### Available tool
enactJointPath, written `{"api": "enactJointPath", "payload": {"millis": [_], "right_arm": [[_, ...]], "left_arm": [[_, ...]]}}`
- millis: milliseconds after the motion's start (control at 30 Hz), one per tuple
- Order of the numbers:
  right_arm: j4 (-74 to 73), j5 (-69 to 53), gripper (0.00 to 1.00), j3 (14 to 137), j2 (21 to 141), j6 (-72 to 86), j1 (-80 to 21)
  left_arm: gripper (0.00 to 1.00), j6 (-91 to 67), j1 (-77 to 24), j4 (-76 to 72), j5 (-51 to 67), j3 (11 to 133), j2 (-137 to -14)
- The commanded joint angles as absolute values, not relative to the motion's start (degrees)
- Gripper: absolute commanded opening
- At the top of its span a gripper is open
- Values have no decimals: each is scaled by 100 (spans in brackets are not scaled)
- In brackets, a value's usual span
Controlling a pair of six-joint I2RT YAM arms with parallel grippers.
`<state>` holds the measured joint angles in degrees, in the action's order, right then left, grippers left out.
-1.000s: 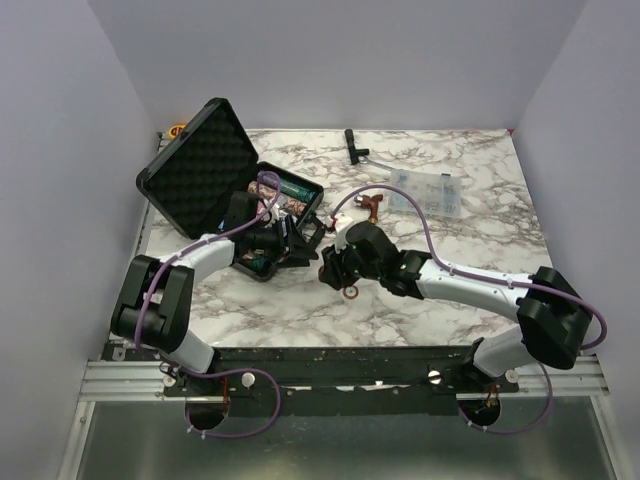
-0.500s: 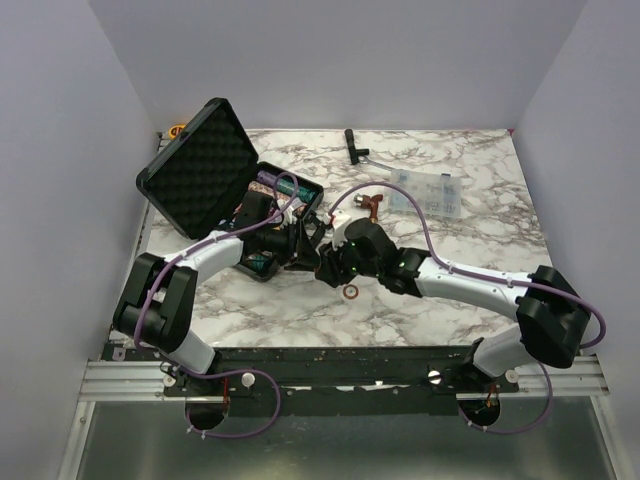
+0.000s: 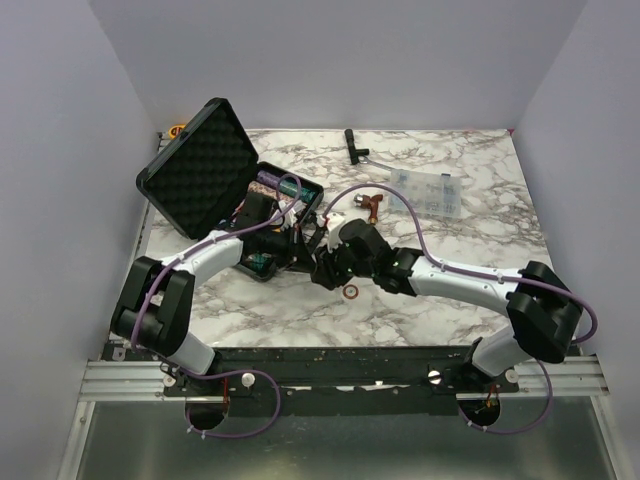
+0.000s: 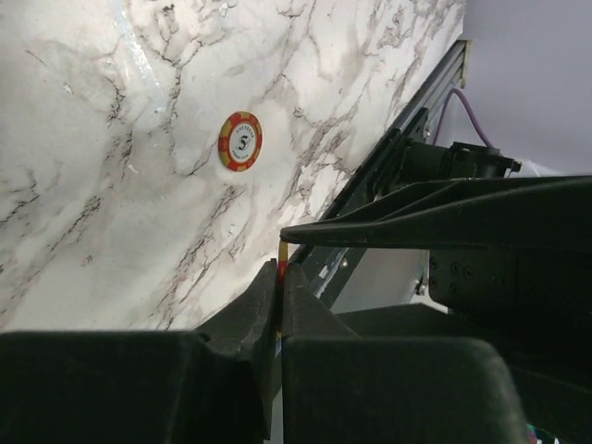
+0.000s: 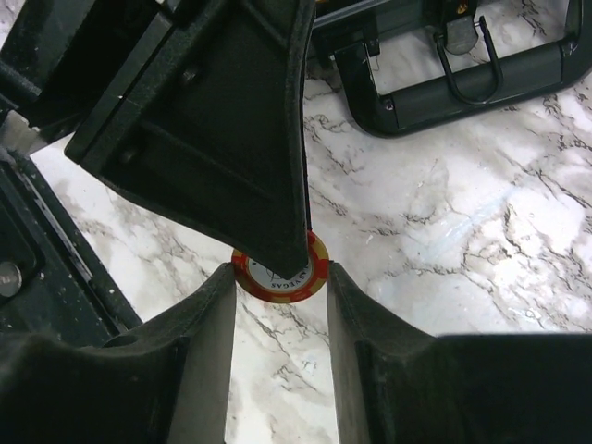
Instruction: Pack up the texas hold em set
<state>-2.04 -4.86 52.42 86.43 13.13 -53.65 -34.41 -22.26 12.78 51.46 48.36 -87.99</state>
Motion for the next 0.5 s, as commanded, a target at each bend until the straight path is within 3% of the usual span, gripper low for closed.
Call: {"api": "enactJointPath", "payload": {"millis": [0,67,167,467], "right_arm": [[-107,-411,47,5425,8780,1369,-5370],[-99,-376,66,5378,8763,1491,-5370],[92,-379,77,5212,8615,1638,-5371],[392,-308,78,4597,8211,2031,-5360]], "left_arm": [[0,-2901,-2249,1986,4704,5284,-8435],[0,-2543,-2249,2541,4127,5543,-8335],[0,-1965,-2243,3208,2930,5875,-8149],[0,-905,-2215,4608,-351,6918,-8520]]}}
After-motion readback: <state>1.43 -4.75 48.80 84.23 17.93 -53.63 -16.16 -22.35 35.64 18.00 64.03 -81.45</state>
